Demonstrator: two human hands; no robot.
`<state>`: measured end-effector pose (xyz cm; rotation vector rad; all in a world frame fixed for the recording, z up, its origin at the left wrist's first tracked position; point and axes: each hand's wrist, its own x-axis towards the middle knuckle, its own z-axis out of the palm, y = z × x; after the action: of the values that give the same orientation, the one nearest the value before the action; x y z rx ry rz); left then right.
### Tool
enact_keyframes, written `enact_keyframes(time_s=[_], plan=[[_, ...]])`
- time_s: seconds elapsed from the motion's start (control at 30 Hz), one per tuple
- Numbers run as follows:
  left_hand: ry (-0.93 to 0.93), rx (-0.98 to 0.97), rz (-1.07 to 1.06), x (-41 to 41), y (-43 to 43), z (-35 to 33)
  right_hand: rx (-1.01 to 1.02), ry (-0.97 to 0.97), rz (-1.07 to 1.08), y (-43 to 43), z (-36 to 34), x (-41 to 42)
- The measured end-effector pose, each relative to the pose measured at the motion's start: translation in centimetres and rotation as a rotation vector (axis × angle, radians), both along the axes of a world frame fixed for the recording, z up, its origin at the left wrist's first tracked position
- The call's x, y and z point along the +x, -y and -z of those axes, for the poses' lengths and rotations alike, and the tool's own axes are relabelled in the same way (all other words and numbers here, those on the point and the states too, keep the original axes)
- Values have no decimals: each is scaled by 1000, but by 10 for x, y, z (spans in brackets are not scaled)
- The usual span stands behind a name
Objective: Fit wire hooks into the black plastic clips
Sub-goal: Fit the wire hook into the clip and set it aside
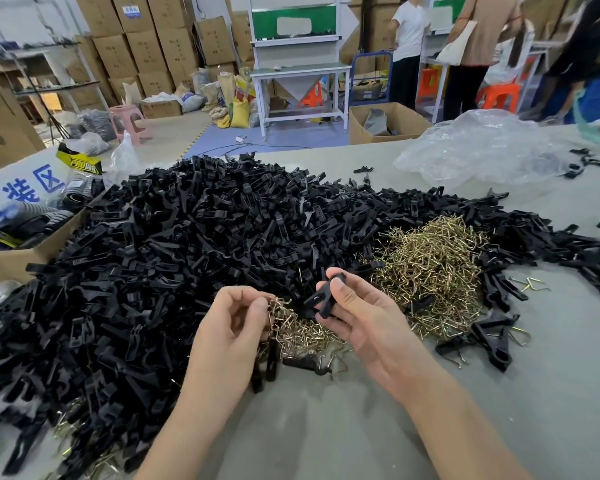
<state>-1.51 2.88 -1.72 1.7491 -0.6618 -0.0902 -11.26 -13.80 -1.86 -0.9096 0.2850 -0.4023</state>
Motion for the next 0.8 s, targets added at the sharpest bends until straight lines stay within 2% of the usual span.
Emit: enact_keyframes(time_s=[0.23, 0.33, 0.4, 0.63, 0.7, 0.8], plan=[[-387, -257, 41, -5, 11, 1, -81, -37, -149, -8, 1, 0], [-544, -362, 53, -9, 17, 2, -2, -26, -163, -9, 1, 1], [-558, -365, 62, -8, 17, 2, 67, 3, -160, -10, -1, 1], [-458, -285, 151, -8, 14, 4, 305, 84, -101, -7, -7, -1], [-285, -186, 127, -6, 12, 5, 311, 89, -72, -5, -8, -2], [164, 76, 46, -3, 5, 6, 297, 76, -37, -3, -8, -3]])
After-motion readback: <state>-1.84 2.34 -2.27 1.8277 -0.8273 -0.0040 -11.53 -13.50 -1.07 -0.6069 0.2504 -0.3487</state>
